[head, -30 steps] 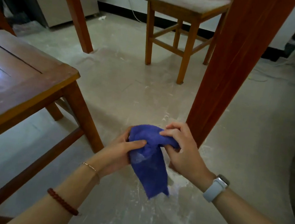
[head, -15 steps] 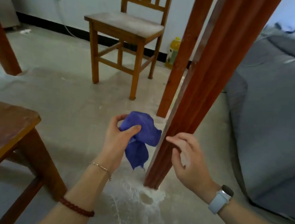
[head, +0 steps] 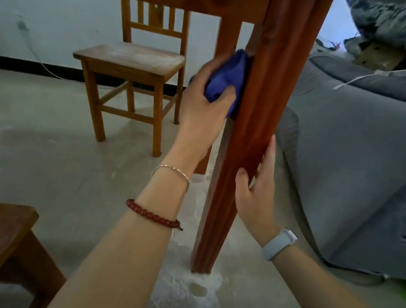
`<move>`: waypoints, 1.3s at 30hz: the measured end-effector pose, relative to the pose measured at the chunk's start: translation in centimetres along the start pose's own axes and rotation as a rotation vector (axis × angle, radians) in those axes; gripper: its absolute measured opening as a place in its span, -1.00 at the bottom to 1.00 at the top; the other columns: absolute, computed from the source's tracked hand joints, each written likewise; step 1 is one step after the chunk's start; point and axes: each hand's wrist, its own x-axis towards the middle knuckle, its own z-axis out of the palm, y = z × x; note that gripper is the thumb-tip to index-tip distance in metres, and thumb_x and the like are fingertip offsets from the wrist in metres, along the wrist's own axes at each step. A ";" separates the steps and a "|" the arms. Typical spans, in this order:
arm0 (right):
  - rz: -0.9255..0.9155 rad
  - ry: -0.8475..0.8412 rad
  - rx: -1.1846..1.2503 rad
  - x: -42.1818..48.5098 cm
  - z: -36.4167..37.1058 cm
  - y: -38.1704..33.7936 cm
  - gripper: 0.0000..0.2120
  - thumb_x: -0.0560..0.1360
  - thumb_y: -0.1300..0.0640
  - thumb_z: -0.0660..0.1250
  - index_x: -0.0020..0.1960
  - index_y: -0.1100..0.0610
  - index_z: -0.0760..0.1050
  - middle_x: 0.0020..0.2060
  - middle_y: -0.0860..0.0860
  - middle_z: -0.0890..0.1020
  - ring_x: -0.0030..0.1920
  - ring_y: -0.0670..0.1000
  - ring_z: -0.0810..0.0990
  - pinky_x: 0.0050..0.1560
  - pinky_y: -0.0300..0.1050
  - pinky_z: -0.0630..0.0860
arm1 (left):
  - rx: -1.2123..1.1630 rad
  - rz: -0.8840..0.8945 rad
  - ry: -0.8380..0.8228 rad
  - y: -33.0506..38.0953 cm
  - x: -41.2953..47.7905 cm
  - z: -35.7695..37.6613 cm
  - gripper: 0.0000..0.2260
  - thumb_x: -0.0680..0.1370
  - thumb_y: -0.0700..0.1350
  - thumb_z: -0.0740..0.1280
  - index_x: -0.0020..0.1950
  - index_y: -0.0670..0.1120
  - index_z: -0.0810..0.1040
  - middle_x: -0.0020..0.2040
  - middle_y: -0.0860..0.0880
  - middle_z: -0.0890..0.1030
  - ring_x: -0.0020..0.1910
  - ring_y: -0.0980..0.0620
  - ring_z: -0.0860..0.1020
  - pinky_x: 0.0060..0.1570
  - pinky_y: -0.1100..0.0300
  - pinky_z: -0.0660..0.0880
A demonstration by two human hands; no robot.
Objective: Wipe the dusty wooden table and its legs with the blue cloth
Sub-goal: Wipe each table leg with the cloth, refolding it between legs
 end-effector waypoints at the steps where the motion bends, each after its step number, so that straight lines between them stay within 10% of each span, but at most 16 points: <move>1: -0.011 -0.010 0.001 -0.3 -0.1 0.3 -0.33 0.44 0.04 0.10 0.44 -0.08 -0.17 0.38 -0.30 0.11 0.43 -0.13 0.18 0.41 0.08 0.25 | 0.026 0.023 -0.026 -0.4 0.1 0.1 -0.63 0.51 -0.24 0.25 0.29 0.03 0.39 0.19 0.10 0.45 0.11 0.23 0.46 0.10 0.34 0.44; 8: -0.040 -0.040 0.044 -1.2 0.1 1.0 -0.33 0.48 0.05 0.09 0.47 0.09 -0.19 0.39 -0.32 0.03 0.42 -0.30 0.06 0.42 -0.33 0.07 | 0.288 -0.075 -0.206 -9.9 -8.4 -1.8 -0.62 0.53 -0.30 0.23 0.19 0.12 0.33 0.07 0.05 0.49 -0.07 0.48 0.46 -0.02 0.55 0.38; 15: -0.012 -0.169 0.066 -2.3 -1.5 2.7 -0.41 0.53 0.05 0.05 0.44 -0.15 -0.18 0.46 -0.14 0.04 0.48 -0.01 0.08 0.41 0.23 0.20 | 0.208 -0.080 -0.047 -5.5 -5.1 -1.1 -0.66 0.56 -0.20 0.20 0.31 0.04 0.31 0.14 0.12 0.44 0.13 0.26 0.42 0.02 0.63 0.32; 20: 0.016 -0.205 0.092 -3.2 -1.7 3.8 -0.44 0.54 0.08 0.03 0.44 -0.10 -0.16 0.47 -0.11 0.03 0.49 0.01 0.06 0.40 0.24 0.19 | 0.196 0.053 -0.115 -7.6 -5.5 0.0 -0.57 0.57 -0.26 0.15 0.41 0.02 0.21 0.41 0.00 0.30 0.33 0.19 0.32 0.18 0.52 0.30; 26: 0.145 -0.286 0.082 -6.0 -1.1 6.4 -0.39 0.52 0.03 0.03 0.44 -0.18 -0.22 0.50 -0.06 -0.02 0.50 -0.05 0.01 0.43 0.19 0.16 | 0.350 -0.298 -0.246 -19.6 -13.9 -1.1 -0.52 0.56 -0.29 0.12 0.46 -0.08 0.14 0.47 -0.14 0.23 0.45 -0.09 0.22 0.41 0.26 0.17; 31: 0.306 -0.320 0.028 -6.8 -0.4 8.1 -0.34 0.50 -0.05 0.06 0.51 0.01 -0.15 0.49 -0.02 0.12 0.46 -0.05 0.16 0.41 0.12 0.24 | 0.362 -0.518 -0.254 -22.8 -15.9 -4.2 -0.59 0.56 -0.35 0.11 0.39 -0.10 0.30 0.27 -0.16 0.48 0.23 -0.07 0.48 0.14 0.48 0.32; 39: 0.342 -0.323 0.030 -7.5 0.3 8.4 -0.33 0.50 0.13 0.09 0.50 0.13 -0.16 0.43 -0.07 0.21 0.38 -0.20 0.26 0.32 -0.38 0.25 | 0.247 -0.117 -0.126 -17.4 -12.6 -2.6 -0.57 0.55 -0.29 0.12 0.34 0.09 0.22 0.33 0.02 0.29 0.36 0.06 0.30 0.35 0.29 0.26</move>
